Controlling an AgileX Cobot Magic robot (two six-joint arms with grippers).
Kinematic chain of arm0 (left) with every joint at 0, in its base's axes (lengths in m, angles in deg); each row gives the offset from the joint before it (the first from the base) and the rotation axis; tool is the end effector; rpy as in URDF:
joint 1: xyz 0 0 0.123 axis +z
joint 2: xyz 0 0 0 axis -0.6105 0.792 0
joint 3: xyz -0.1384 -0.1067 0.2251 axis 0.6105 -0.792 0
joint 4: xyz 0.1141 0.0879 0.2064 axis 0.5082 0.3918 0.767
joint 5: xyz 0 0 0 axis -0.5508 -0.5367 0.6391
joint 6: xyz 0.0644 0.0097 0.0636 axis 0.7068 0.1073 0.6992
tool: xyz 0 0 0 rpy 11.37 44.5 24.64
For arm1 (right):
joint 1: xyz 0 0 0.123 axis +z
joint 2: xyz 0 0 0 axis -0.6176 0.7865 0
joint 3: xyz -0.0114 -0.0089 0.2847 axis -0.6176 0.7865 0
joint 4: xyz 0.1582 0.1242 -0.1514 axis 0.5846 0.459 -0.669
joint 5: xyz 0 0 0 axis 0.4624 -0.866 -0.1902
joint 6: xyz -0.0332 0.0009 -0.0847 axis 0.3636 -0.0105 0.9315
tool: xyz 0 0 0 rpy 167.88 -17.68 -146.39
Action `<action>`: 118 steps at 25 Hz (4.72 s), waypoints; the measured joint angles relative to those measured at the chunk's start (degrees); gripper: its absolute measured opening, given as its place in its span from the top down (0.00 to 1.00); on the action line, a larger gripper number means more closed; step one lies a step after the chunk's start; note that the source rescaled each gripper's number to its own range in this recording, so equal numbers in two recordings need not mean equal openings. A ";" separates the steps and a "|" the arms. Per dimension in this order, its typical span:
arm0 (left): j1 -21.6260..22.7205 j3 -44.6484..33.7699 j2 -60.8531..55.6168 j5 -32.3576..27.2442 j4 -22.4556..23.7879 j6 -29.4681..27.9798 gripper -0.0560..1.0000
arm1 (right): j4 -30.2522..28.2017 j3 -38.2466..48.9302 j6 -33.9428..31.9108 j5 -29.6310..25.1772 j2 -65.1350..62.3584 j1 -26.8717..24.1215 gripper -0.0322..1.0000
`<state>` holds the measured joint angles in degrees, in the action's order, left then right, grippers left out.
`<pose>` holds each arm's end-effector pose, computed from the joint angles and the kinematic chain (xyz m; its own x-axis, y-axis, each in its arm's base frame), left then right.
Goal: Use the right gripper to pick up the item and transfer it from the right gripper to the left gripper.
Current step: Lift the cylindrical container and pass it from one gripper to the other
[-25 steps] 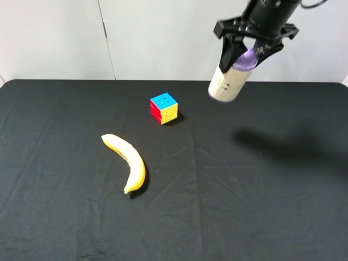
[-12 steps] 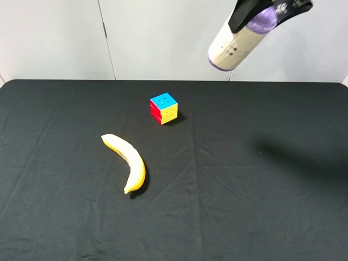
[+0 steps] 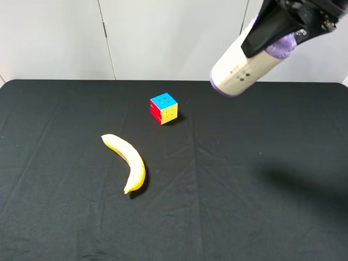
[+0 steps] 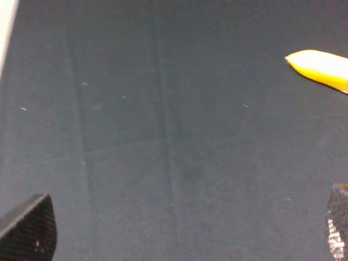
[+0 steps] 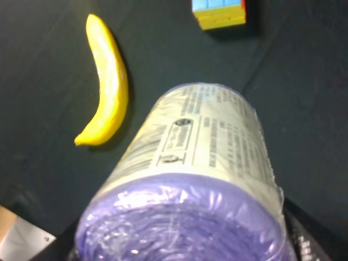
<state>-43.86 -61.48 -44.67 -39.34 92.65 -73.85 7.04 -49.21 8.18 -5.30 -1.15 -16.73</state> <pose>-0.0027 0.0109 0.2762 -0.4370 0.1314 -0.8898 0.0407 0.9912 0.1263 0.2358 0.1269 0.3911 -0.7919 -0.3540 -0.4976 -0.5352 0.7947 0.2863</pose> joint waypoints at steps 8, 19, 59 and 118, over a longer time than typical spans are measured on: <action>0.00 0.00 0.00 0.12 0.24 0.00 0.04 | 3.90 7.55 7.10 0.11 -3.56 0.00 0.91; 0.00 0.00 0.00 0.12 0.24 0.00 0.04 | 14.44 15.11 24.64 0.28 -3.76 0.00 0.91; 0.00 5.00 19.26 1.70 -16.89 19.29 0.08 | 19.13 15.26 25.16 0.54 -3.76 0.00 0.92; -43.02 18.76 75.68 54.64 -20.40 49.64 0.08 | 24.15 15.26 19.34 10.33 -3.76 0.00 0.92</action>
<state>-86.87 -42.72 31.01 15.30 72.25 -24.21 31.19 -33.94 27.53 5.04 -4.91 -16.73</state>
